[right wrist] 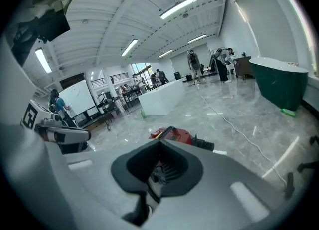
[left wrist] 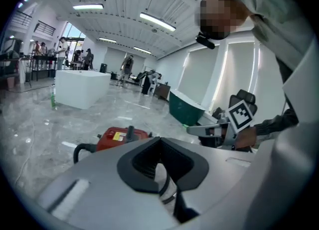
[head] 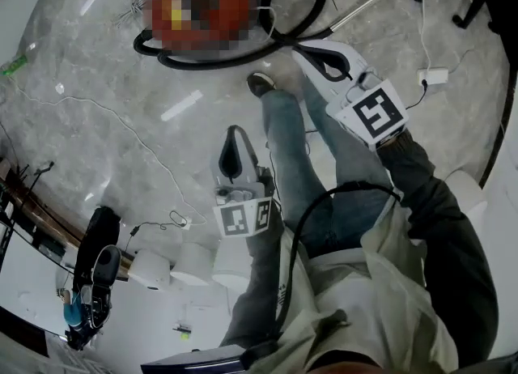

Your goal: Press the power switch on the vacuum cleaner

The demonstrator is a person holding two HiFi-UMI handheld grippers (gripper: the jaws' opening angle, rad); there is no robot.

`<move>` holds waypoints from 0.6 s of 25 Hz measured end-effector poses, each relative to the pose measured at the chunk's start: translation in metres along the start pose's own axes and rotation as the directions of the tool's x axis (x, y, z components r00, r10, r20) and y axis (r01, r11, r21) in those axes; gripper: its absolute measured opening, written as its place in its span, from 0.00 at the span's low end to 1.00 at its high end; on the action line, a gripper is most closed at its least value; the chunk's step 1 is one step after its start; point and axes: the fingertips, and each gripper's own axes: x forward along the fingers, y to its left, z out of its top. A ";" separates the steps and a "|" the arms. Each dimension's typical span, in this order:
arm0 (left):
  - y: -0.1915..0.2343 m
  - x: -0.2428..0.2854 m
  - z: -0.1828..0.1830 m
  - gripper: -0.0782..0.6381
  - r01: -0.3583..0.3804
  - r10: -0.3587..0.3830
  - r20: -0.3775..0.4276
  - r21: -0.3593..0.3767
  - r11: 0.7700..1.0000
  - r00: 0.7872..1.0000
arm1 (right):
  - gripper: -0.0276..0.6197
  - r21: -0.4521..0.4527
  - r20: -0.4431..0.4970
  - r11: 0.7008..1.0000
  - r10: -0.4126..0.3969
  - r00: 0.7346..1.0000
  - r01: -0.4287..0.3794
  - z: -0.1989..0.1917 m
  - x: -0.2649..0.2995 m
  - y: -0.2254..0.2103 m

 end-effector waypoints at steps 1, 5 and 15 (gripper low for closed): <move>-0.021 -0.008 0.008 0.12 0.042 -0.042 0.007 0.001 0.999 0.999 | 0.05 -0.003 -0.003 1.000 0.008 1.000 -0.008 0.003 -0.018 0.000; -0.077 -0.028 0.042 0.12 0.134 -0.136 0.051 0.046 0.990 0.989 | 0.05 -0.024 -0.006 1.000 -0.013 1.000 0.012 0.012 -0.084 -0.009; -0.114 -0.119 0.058 0.12 0.029 -0.036 0.163 0.043 0.999 0.986 | 0.05 -0.055 0.152 0.992 -0.103 0.983 0.113 0.038 -0.208 0.043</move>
